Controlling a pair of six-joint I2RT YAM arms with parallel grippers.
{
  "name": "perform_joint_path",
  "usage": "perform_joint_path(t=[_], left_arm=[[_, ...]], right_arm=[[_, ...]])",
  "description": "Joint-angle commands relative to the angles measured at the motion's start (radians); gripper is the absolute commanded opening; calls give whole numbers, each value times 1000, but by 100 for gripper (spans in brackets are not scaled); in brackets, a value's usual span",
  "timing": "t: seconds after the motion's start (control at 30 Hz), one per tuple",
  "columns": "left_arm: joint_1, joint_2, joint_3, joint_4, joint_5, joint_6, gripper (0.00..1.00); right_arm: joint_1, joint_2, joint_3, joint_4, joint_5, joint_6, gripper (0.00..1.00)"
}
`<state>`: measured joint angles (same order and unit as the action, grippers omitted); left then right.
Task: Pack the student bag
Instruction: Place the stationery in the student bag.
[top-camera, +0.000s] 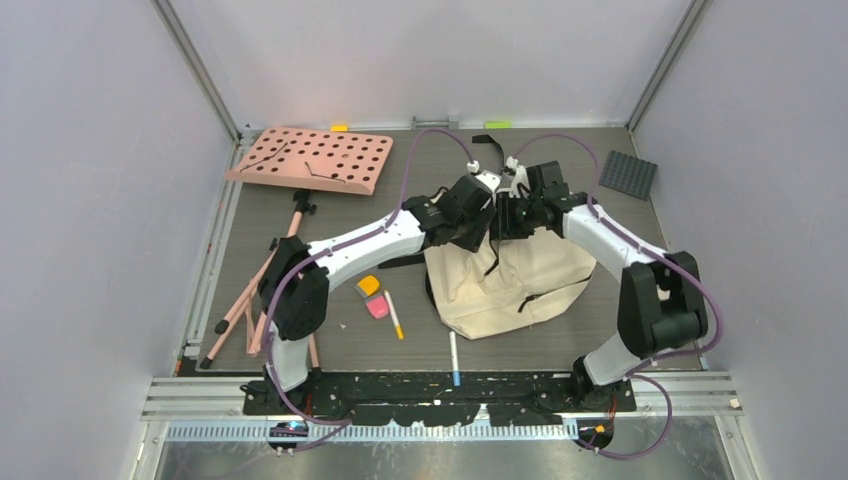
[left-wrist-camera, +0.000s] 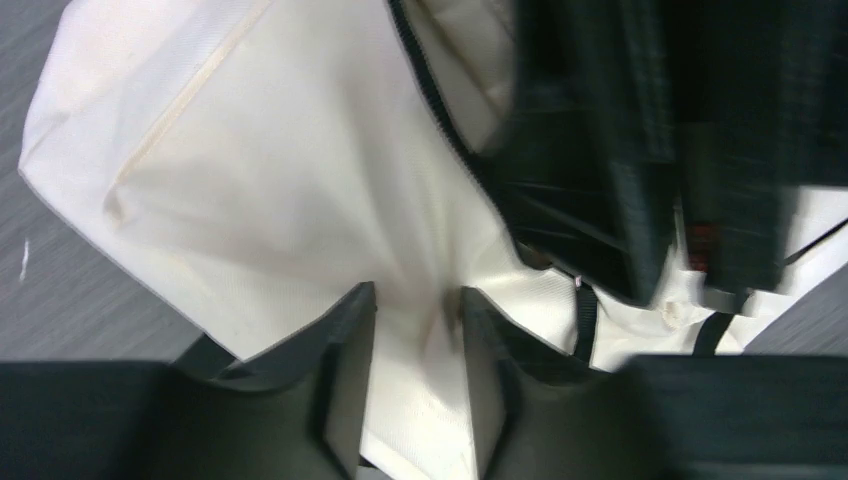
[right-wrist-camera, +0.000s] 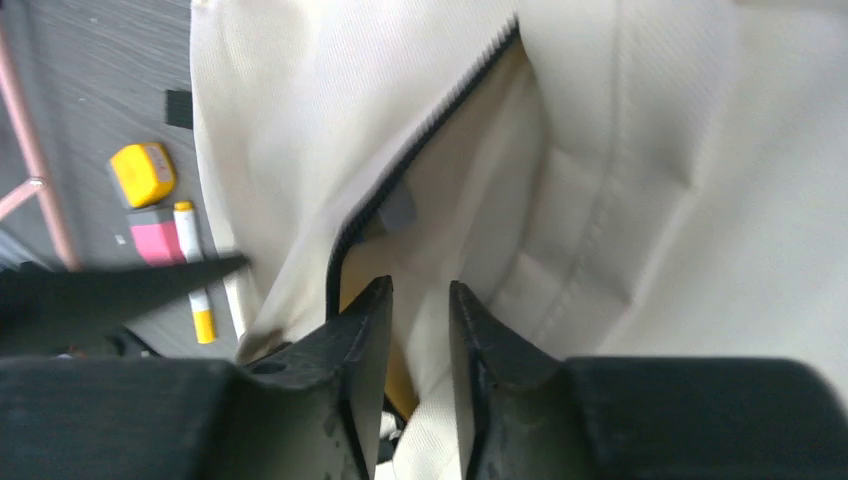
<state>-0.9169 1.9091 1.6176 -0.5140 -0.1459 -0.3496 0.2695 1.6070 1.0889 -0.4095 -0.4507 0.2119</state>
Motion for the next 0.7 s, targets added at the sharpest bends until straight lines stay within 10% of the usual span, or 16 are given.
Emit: perform_joint_path(t=[0.0,0.2,0.67], left_arm=[[26,-116,11,-64,-100,33,54],[38,-276,-123,-136,-226,-5,84],[306,-489,-512,-258,-122,-470,90]], right_arm=[[2,-163,-28,-4,229,-30,37],[-15,-307,-33,-90,387,-66,49],[-64,-371,20,-143,467,-68,56]])
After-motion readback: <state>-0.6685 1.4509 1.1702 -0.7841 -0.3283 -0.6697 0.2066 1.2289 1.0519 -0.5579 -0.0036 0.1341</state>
